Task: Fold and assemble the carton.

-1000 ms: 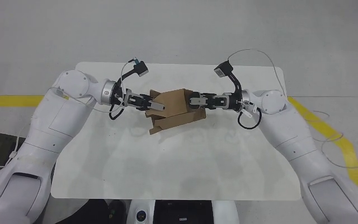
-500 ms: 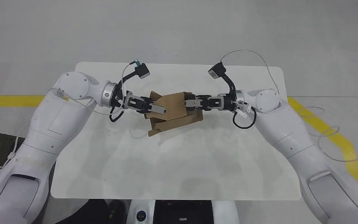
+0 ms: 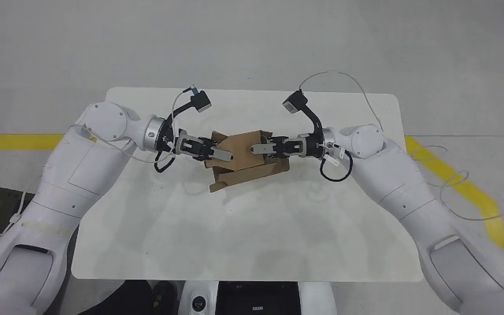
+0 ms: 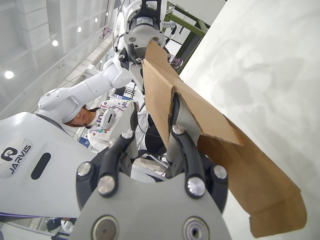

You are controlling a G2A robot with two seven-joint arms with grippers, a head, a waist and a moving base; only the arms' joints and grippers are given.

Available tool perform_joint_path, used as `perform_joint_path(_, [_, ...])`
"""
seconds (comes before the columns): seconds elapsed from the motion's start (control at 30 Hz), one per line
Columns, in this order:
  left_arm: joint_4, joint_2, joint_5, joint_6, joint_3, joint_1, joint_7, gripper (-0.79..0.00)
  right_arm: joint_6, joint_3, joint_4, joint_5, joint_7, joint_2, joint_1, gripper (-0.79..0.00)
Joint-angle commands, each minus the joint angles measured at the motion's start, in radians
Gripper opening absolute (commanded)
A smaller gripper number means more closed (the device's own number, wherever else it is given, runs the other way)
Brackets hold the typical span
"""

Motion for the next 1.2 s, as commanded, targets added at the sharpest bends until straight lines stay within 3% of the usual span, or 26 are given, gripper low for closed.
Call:
perform_joint_path(0.0, [0.002,0.001,0.000,-0.002,0.003,-0.002,0.002,-0.785,0.000,-0.007,0.005,0.004,0.000,-0.001,0.004,-0.548])
perform_joint_path(0.5, [-0.011,0.009,-0.003,-0.009,0.025,-0.008,0.009,-0.785,0.007,-0.053,0.014,0.035,0.007,-0.013,0.025,-0.637])
perform_joint_path(0.7, [-0.015,0.012,-0.003,-0.013,0.031,-0.009,0.013,-0.785,0.009,-0.067,0.017,0.048,0.009,-0.019,0.031,-0.785])
perform_joint_path(0.93, [-0.013,0.016,0.001,-0.022,0.038,-0.011,0.022,-0.785,0.012,-0.076,0.026,0.058,0.012,-0.024,0.037,-0.785])
perform_joint_path(0.97, [-0.012,0.017,0.001,-0.023,0.038,-0.012,0.023,-0.742,0.011,-0.076,0.026,0.059,0.011,-0.024,0.037,-0.785])
perform_joint_path(1.03, [-0.008,0.018,0.001,-0.026,0.038,-0.013,0.026,-0.462,0.011,-0.076,0.030,0.062,0.011,-0.024,0.038,-0.785])
perform_joint_path(1.07, [-0.005,0.019,0.001,-0.027,0.037,-0.014,0.027,-0.114,0.009,-0.075,0.032,0.064,0.009,-0.024,0.038,-0.785])
perform_joint_path(1.1, [-0.002,0.020,0.000,-0.029,0.037,-0.014,0.029,0.000,0.006,-0.073,0.035,0.063,0.006,-0.024,0.038,-0.785])
perform_joint_path(1.17, [0.004,0.021,-0.006,-0.027,0.036,-0.015,0.027,0.000,0.000,-0.072,0.041,0.063,0.000,-0.025,0.037,-0.785])
